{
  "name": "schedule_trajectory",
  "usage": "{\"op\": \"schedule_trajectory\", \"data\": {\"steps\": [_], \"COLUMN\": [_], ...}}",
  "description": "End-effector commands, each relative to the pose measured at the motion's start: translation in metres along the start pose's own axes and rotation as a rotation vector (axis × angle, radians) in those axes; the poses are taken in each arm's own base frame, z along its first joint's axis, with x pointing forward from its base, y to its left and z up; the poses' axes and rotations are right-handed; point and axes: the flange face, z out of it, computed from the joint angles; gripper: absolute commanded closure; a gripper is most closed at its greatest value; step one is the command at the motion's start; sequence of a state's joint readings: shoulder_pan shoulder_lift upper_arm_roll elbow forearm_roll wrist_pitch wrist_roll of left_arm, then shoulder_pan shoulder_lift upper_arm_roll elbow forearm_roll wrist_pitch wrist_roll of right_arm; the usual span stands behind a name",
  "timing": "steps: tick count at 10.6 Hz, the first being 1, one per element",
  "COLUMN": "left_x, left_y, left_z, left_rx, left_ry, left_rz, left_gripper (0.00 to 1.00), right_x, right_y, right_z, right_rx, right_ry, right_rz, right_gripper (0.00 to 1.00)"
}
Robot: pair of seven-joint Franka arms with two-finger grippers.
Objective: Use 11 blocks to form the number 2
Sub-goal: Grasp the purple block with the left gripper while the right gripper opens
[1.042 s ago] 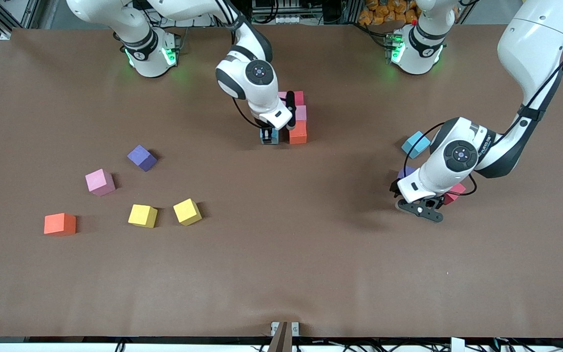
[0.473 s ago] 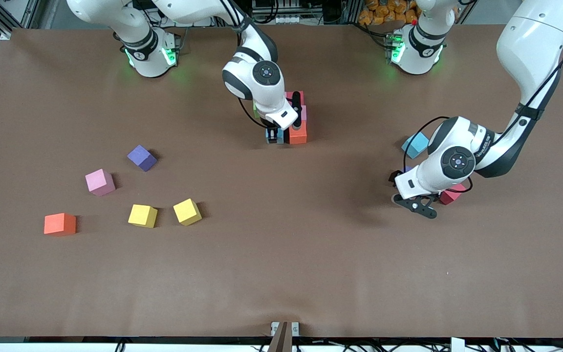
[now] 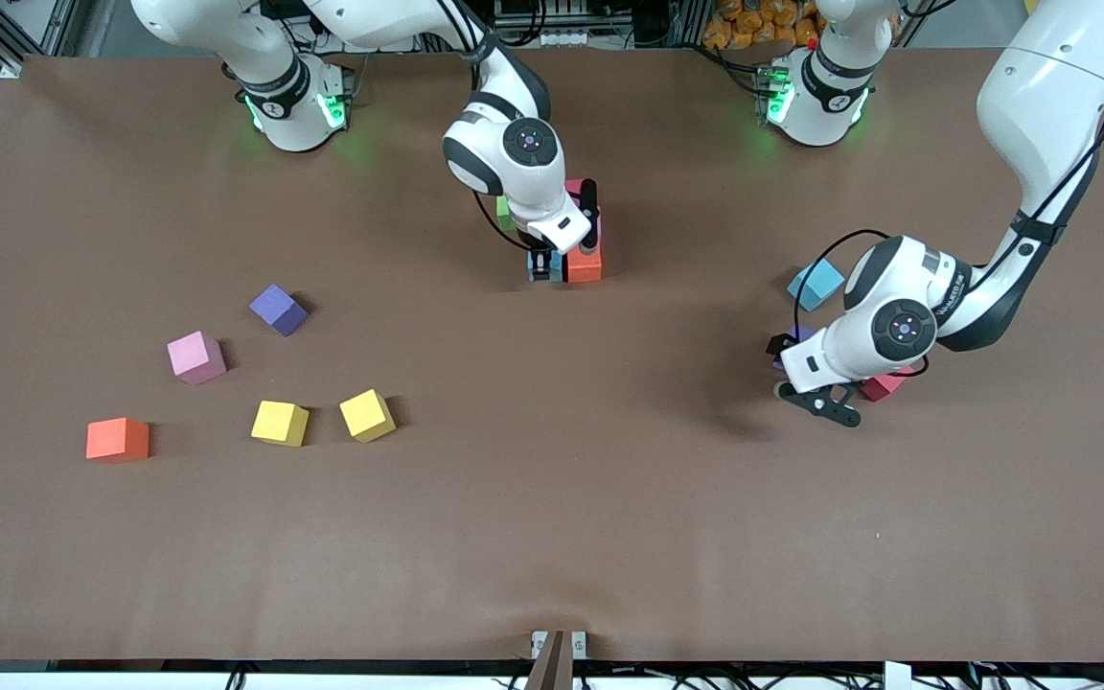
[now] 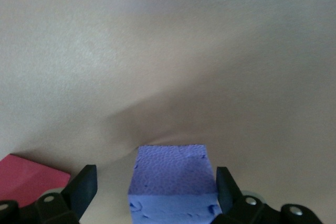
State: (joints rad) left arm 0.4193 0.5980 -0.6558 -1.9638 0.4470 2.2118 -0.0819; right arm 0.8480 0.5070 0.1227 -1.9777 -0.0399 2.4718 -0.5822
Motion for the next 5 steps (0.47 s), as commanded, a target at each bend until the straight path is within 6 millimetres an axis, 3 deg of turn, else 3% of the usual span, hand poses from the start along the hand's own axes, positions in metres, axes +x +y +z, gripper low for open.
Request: {"op": "schedule_trajectory", "data": {"steps": [1,5], "left_x": [-0.005,-0.018], "left_y": [0.001,0.004], "left_z": [0.0,-0.007], "left_rx": [-0.051,-0.038], "left_ry": [-0.019,-0.028], "left_rz": [-0.043,-0.064], "left_gripper": [0.0,0.0], "right_x": [0.007,0.009], "right_y": [-0.002,-0.002], "right_z": [0.001,0.002], "right_rx": [0.004,0.002], "right_ry": [0.004,0.003], "right_rz": [0.014,0.028], "right_gripper": [1.0,1.0]}}
